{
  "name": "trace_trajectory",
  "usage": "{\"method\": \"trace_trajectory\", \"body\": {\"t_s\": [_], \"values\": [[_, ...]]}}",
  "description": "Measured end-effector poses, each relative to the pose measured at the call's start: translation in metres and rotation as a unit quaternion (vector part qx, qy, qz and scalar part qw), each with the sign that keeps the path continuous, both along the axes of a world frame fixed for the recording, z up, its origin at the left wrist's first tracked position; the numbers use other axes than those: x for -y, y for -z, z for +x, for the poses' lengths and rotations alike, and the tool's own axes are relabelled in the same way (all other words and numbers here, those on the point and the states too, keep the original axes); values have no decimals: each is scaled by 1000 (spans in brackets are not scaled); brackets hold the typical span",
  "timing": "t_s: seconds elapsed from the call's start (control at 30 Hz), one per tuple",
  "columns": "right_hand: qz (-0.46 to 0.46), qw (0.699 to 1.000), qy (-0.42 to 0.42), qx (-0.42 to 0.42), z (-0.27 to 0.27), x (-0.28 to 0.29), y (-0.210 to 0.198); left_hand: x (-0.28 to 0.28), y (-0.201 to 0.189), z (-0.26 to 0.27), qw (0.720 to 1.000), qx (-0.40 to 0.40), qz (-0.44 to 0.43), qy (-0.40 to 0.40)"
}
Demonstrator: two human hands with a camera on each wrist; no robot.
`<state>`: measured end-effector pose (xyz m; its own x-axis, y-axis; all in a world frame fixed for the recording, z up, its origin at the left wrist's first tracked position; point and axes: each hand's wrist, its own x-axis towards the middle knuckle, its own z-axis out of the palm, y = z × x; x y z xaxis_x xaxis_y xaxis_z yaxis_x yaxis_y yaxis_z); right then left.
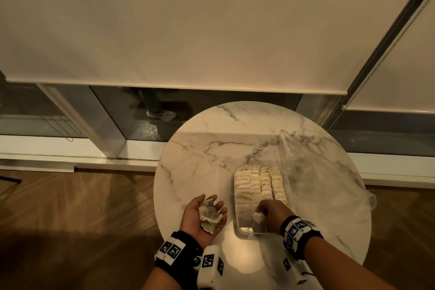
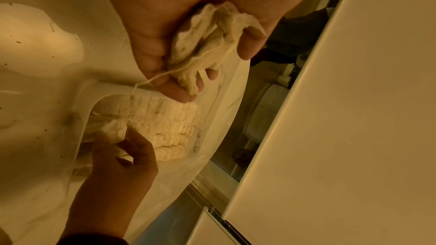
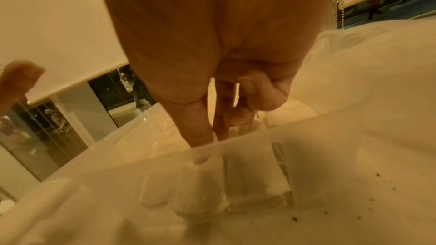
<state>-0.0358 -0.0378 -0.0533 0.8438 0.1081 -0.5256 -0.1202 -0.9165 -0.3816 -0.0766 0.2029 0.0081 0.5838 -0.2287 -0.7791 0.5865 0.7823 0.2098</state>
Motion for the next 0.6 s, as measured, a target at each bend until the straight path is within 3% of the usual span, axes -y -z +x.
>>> {"method": "trace_trajectory", "body": {"t_s": [0.3,0.6], "values": [[144,983,58,96,0,5,-27,22,-20,4,997,50,-63,-2],[337,918,20,210,-4,4,-111,42,-43,13,978,100,-173,-63]]}}
